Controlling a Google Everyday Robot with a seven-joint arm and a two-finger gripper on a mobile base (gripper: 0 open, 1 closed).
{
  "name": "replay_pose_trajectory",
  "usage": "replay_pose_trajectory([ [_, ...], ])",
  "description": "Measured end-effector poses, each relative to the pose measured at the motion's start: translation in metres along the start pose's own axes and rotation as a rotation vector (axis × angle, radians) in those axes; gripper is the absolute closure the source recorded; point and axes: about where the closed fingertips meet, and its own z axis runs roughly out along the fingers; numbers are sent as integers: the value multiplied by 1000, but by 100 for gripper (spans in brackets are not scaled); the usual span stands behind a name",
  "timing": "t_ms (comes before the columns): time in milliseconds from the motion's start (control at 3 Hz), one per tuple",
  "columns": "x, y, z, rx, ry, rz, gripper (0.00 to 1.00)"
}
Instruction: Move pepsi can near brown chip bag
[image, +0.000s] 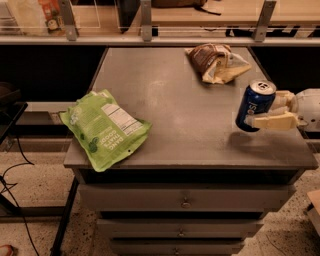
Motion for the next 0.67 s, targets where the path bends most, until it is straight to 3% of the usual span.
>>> replay_pose_trajectory([
  [333, -15, -24, -5, 68, 24, -13, 82],
  [667, -15, -57, -8, 167, 53, 0, 85],
])
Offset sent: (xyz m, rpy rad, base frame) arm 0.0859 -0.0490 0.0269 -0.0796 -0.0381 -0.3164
